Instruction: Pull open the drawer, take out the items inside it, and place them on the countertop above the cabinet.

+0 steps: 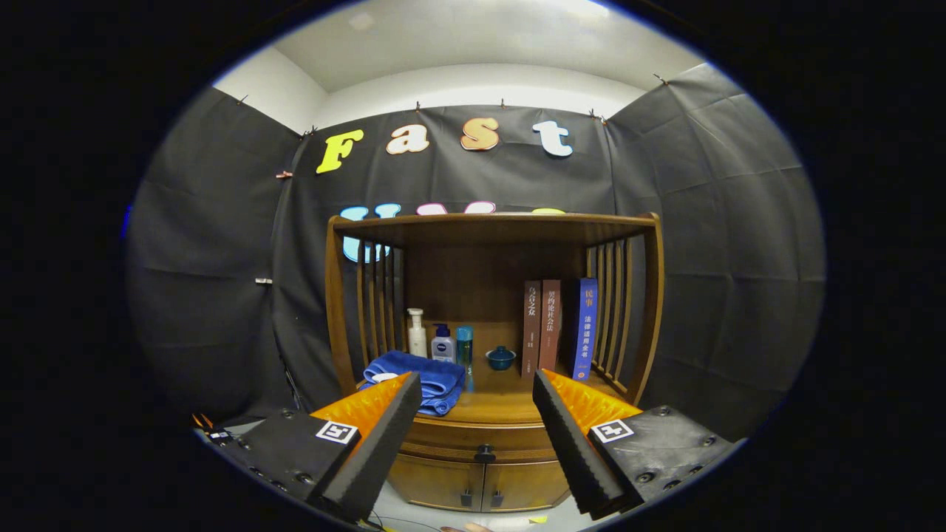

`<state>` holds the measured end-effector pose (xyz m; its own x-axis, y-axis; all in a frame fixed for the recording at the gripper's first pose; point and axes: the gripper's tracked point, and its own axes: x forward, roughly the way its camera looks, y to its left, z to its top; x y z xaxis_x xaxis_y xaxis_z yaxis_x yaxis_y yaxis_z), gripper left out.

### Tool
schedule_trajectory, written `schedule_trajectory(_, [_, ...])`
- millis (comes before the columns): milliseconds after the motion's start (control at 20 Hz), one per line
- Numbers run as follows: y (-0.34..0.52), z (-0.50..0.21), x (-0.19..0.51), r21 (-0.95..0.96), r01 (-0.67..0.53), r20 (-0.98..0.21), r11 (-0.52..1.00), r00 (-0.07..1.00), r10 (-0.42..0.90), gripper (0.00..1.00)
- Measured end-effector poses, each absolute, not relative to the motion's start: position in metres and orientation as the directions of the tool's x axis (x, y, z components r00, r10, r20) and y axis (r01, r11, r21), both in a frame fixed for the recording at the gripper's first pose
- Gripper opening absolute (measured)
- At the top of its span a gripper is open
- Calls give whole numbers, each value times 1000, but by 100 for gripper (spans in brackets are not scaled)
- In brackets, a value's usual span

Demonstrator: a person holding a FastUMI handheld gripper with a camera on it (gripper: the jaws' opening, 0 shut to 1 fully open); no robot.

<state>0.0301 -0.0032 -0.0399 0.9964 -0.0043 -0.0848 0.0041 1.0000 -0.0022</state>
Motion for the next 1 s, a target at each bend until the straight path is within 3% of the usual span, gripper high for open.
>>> schedule_trajectory(1000, [-18,-232,119,57,41,-368,998,930,-17,99])
